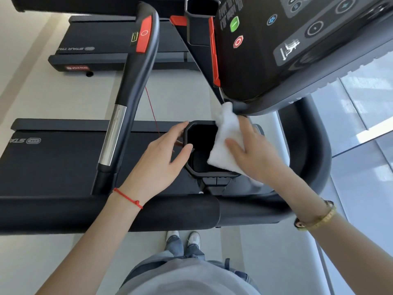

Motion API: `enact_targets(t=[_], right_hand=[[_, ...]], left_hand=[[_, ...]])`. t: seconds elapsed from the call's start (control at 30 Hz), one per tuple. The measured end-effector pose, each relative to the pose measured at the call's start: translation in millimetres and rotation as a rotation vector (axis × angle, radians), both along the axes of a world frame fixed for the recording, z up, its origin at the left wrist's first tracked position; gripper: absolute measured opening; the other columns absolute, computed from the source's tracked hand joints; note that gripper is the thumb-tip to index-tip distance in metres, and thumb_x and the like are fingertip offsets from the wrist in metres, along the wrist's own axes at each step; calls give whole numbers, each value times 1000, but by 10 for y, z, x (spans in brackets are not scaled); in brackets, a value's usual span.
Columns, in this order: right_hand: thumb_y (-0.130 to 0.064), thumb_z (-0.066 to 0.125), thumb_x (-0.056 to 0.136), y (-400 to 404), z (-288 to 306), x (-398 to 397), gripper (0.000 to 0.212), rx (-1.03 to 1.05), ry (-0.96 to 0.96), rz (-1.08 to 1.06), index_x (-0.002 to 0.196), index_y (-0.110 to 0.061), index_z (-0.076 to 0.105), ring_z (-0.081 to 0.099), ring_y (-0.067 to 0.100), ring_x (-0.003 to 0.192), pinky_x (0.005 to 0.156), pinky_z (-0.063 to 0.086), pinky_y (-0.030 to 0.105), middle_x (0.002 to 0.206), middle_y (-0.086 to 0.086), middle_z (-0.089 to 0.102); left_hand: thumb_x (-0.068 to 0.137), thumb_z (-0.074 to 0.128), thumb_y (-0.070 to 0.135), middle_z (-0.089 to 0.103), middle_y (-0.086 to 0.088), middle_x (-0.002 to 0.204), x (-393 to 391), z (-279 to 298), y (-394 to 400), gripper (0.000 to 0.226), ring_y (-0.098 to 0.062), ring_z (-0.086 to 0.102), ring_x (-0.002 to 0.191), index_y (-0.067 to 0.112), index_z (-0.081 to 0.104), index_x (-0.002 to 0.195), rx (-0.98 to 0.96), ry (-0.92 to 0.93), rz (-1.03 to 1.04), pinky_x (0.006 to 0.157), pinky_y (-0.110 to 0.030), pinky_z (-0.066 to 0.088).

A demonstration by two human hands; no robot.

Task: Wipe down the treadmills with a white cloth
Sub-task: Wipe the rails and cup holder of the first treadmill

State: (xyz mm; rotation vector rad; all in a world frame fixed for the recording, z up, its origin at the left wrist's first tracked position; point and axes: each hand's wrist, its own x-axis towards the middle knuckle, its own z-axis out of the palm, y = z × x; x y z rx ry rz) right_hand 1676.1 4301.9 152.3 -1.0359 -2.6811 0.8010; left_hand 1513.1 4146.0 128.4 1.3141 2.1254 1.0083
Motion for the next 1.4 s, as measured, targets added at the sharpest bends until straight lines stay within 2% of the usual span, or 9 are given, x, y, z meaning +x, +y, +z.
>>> enact_targets(t=[0.17, 0.57, 0.73, 0.87, 1.0, 1.07, 1.13, 1.2, 1.4], right_hand=[[-37, 45, 99, -60, -81, 154, 29, -185, -42, -116, 116, -17, 31, 49, 4, 64, 51, 28, 22, 73, -7, 48], [-16, 34, 100, -226, 19, 152, 21, -210, -288, -212, 81, -13, 26, 33, 7, 48, 46, 23, 20, 65, 2, 32], [-34, 39, 103, -83, 132, -16, 27, -290, -133, -175, 105, -7, 34, 48, 17, 73, 57, 31, 25, 81, 2, 49], [-25, 42, 102, -241, 91, 198, 32, -352, -84, -199, 77, -16, 25, 31, 13, 51, 42, 29, 18, 62, 2, 35], [-29, 40, 103, -394, 151, 369, 30, -327, -74, -148, 79, -15, 28, 31, 7, 44, 43, 33, 17, 60, -2, 38], [-34, 38, 102, -528, 175, 391, 22, -206, -53, -155, 90, -17, 34, 44, 5, 52, 51, 36, 14, 71, -3, 50], [-33, 37, 103, -669, 185, 402, 28, -116, -33, -142, 124, -15, 38, 56, -1, 91, 70, 36, 11, 121, 0, 58], [-29, 38, 104, -750, 188, 397, 47, -27, -17, -83, 148, -18, 25, 32, 9, 139, 99, 30, 15, 158, -4, 28], [-21, 48, 104, -932, 195, 110, 50, 181, -24, 186, 149, -5, 32, 16, 22, 150, 122, 6, 24, 160, 10, 23]], left_hand=[[95, 44, 48, 52, 15, 138, -12, -28, 13, 55, -1, 53, 121, 38, 31, 148, 12, 1, -15, 104, -32, 48], [96, 44, 45, 53, 18, 130, 23, -12, 23, 53, 10, 54, 107, 37, 32, 147, 7, -3, 0, 91, -16, 43], [97, 44, 43, 53, 16, 131, 23, 0, 20, 53, 15, 52, 105, 37, 32, 148, -2, 7, -5, 85, -5, 39], [98, 44, 43, 51, 18, 135, 15, 7, 14, 53, 16, 51, 107, 38, 31, 149, -3, 2, -6, 81, 0, 38], [100, 44, 39, 50, 21, 127, 16, 24, 12, 51, 26, 49, 100, 35, 33, 150, 4, -14, 0, 77, 7, 36], [102, 42, 35, 52, 22, 124, 15, 32, 11, 48, 32, 45, 98, 33, 35, 150, 14, -27, 9, 81, 8, 32], [105, 37, 31, 56, 25, 119, 7, 43, 1, 44, 32, 44, 97, 32, 38, 149, 19, -28, 29, 84, 8, 30], [106, 34, 28, 62, 22, 106, 3, 49, -13, 42, 22, 52, 90, 30, 42, 147, 28, -36, 52, 80, 5, 33], [107, 33, 28, 66, 17, 101, -20, 92, -48, 36, 4, 61, 90, 25, 55, 135, 63, -76, 123, 77, -7, 44]])
